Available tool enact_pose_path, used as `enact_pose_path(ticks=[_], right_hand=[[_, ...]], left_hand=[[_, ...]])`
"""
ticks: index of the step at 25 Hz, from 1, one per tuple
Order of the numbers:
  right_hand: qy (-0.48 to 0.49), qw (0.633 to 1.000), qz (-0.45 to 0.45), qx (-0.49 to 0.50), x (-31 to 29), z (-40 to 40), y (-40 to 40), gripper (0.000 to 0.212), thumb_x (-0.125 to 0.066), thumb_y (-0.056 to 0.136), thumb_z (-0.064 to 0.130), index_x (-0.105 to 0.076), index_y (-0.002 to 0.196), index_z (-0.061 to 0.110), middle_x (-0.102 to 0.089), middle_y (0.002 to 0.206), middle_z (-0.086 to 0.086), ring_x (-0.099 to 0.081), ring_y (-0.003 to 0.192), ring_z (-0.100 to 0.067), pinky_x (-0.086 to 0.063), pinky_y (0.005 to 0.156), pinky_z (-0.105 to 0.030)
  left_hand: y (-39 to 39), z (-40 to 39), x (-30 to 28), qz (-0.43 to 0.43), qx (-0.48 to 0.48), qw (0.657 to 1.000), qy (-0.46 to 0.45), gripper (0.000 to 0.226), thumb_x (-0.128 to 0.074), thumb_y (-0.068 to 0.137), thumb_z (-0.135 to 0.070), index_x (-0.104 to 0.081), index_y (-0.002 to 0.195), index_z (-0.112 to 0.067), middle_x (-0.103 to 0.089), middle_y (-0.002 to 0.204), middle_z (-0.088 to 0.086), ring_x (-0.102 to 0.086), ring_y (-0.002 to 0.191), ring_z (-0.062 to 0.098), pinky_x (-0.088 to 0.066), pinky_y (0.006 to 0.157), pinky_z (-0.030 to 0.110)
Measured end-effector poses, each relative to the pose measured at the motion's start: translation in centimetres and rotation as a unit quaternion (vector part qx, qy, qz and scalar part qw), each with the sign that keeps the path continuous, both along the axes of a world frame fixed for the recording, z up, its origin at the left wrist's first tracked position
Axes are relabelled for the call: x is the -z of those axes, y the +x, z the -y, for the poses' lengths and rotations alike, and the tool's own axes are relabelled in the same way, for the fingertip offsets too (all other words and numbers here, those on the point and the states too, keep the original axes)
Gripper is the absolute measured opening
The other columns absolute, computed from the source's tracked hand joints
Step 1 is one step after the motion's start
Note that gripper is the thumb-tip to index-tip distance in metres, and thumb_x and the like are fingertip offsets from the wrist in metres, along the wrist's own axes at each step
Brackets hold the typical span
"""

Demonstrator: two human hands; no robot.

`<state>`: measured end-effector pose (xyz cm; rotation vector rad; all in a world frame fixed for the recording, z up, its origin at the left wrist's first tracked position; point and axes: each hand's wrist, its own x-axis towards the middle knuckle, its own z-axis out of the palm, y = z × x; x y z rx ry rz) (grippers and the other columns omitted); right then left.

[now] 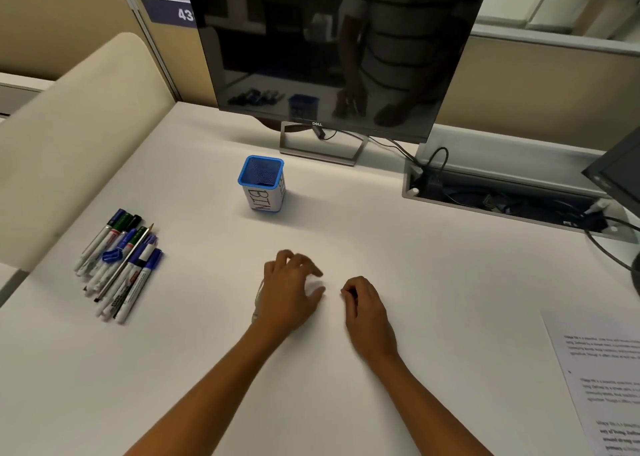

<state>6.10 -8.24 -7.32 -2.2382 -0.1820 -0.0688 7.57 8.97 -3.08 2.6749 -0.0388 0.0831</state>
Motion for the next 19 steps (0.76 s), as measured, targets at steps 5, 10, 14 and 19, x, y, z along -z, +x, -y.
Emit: enact_pose_path(ticks=[5,10,14,19], right_hand=[[-0.009,1.0,0.009,0.002,0.0,-0.1,0.0,0.011,-0.048,0.1,0.014,-0.051,0.091,0.019,-0.054,0.088,0.009,-0.052,0.081,-0.009,-0.041,0.07,-0.014],[-0.012,1.0,0.008,0.001,0.0,0.0,-0.1,0.01,-0.047,0.1,0.014,-0.051,0.092,0.019,-0.054,0.089,0.007,-0.052,0.082,-0.009,-0.041,0.072,-0.015],[-0.013,1.0,0.012,0.001,-0.1,-0.1,0.0,0.01,-0.048,0.1,0.013,-0.051,0.092,0.019,-0.054,0.089,0.008,-0.051,0.081,-0.009,-0.039,0.071,-0.013],[-0.016,1.0,0.011,0.002,0.2,0.0,0.0,0.011,-0.048,0.1,0.014,-0.051,0.092,0.02,-0.054,0.089,0.008,-0.052,0.083,-0.011,-0.042,0.072,-0.017]], left_hand=[[-2.6,-0.4,1.8,-0.012,-0.026,0.997,0.073,0.024,-0.08,0.073,-0.047,-0.075,0.089,-0.03,-0.062,0.135,0.0,-0.035,0.143,0.033,-0.013,0.108,0.042],[-2.9,-0.2,1.6,-0.026,-0.057,0.996,0.064,0.017,-0.077,0.079,-0.045,-0.077,0.089,-0.031,-0.055,0.143,-0.002,-0.023,0.149,0.029,-0.004,0.115,0.045],[-2.7,0.0,1.7,-0.015,-0.075,0.996,0.054,0.007,-0.077,0.082,-0.038,-0.079,0.082,-0.031,-0.058,0.14,-0.002,-0.026,0.148,0.027,-0.006,0.115,0.044],[-2.4,0.0,1.4,0.002,-0.059,0.994,0.09,0.006,-0.08,0.079,-0.027,-0.078,0.073,-0.031,-0.064,0.133,-0.003,-0.036,0.143,0.03,-0.007,0.113,0.042]])
